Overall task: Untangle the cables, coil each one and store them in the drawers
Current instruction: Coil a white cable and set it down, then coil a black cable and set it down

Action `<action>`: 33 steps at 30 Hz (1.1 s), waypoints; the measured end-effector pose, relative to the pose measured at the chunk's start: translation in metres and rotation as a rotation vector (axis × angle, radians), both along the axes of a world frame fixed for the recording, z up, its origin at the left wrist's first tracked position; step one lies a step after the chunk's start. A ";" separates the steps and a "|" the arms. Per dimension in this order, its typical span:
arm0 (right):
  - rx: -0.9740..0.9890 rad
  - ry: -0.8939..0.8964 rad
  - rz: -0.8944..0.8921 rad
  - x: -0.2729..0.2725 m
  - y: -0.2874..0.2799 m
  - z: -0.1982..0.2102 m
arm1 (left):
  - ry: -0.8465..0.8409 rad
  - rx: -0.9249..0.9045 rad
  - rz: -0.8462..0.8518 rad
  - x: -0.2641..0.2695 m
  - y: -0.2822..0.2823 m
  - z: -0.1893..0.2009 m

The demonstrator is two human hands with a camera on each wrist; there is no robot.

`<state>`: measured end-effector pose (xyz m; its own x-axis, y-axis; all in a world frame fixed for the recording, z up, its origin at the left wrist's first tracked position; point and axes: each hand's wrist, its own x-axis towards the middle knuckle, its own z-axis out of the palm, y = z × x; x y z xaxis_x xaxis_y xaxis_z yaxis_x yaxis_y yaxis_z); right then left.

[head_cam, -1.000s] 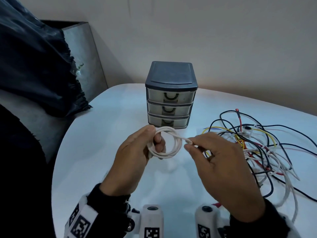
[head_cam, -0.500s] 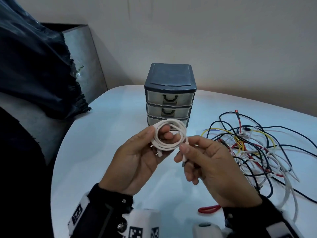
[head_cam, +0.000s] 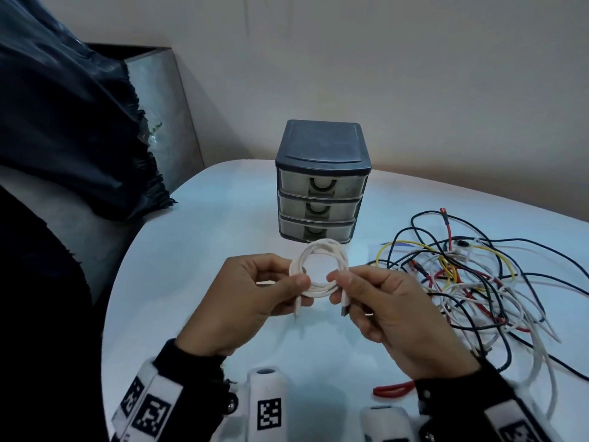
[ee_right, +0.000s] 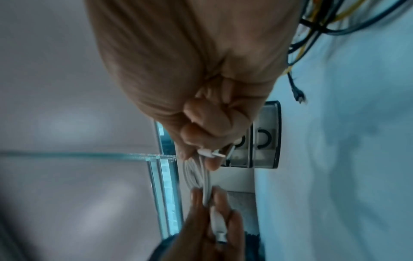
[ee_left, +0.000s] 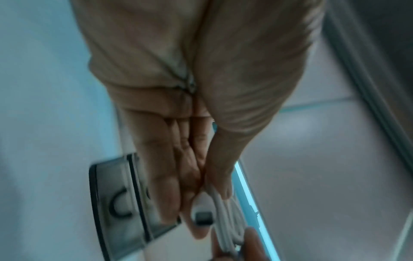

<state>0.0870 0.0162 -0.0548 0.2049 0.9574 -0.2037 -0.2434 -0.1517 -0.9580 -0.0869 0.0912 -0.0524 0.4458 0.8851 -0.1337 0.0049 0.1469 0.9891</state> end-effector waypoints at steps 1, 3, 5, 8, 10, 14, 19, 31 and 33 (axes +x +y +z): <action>-0.011 -0.029 -0.024 -0.005 0.003 -0.002 | 0.055 0.020 0.025 -0.003 0.003 -0.002; -0.047 -0.034 -0.054 -0.018 0.009 -0.006 | 0.145 0.049 0.118 -0.012 0.011 -0.009; -0.085 -0.028 -0.079 -0.026 0.010 -0.008 | 0.355 0.116 0.224 -0.025 0.021 -0.018; -0.089 -0.133 -0.133 -0.024 0.002 -0.006 | 0.630 0.216 0.275 -0.041 0.029 -0.023; -0.067 -0.196 -0.173 -0.016 -0.004 -0.003 | 0.554 0.264 0.298 -0.041 0.026 -0.019; 0.024 -0.241 -0.242 0.003 -0.014 0.005 | 0.407 0.341 0.153 -0.004 0.006 -0.010; 0.153 -0.169 -0.459 0.028 -0.026 0.016 | 0.525 0.399 -0.454 0.065 -0.045 -0.015; 0.191 -0.155 -0.448 0.063 -0.050 0.026 | 1.034 0.721 -0.681 0.109 -0.062 -0.020; 0.156 -0.293 -0.373 0.066 -0.052 0.024 | 0.839 0.543 -0.644 0.102 -0.052 -0.005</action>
<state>0.1535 -0.0360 -0.0306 0.5659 0.8227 0.0536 0.0287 0.0452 -0.9986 0.0146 0.0397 -0.0571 0.7812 0.5615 -0.2729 0.6006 -0.5568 0.5737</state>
